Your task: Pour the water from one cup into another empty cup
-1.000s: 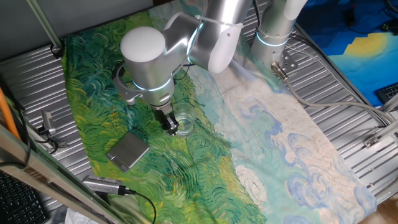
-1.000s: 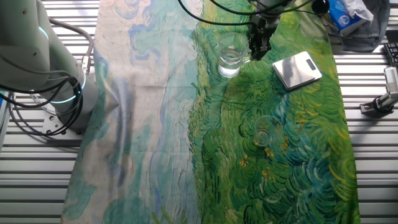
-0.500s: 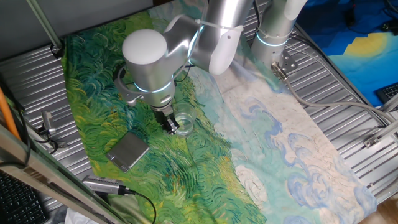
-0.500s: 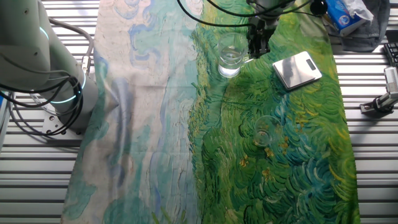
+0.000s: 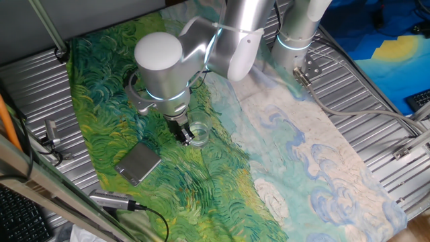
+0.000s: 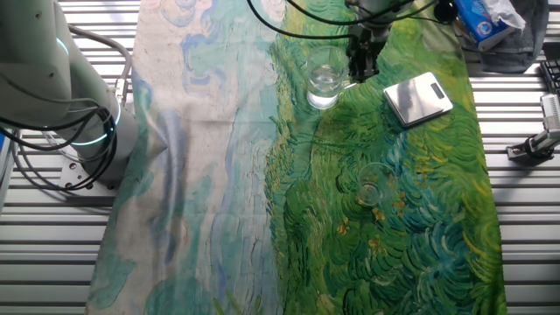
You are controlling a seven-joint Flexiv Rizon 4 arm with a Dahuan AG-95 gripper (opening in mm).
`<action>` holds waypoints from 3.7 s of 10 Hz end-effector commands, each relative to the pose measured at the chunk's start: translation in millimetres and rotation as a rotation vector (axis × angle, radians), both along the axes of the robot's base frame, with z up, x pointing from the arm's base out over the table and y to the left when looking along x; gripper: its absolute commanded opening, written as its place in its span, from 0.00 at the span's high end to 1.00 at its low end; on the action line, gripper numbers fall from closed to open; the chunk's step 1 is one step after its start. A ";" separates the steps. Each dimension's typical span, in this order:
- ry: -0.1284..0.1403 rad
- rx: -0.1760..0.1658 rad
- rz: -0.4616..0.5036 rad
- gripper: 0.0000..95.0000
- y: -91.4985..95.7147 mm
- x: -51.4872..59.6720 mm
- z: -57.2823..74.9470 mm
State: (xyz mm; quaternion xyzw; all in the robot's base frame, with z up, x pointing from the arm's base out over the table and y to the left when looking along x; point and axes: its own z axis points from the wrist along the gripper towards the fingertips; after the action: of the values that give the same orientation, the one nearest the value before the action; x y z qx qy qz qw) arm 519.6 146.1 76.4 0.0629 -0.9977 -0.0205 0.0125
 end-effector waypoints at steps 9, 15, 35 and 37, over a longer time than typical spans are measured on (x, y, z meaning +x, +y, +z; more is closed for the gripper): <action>0.017 0.003 -0.011 1.00 1.0 0.6 -0.5; 0.023 0.006 -0.010 1.00 2.1 1.4 3.9; 0.049 0.048 0.056 1.00 -54.8 5.7 64.3; 0.051 0.103 0.051 1.00 -65.7 3.3 69.7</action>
State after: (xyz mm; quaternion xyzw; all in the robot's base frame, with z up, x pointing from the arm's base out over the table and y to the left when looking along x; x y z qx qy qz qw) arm 522.9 79.4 145.9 0.0906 -0.9938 -0.0552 0.0322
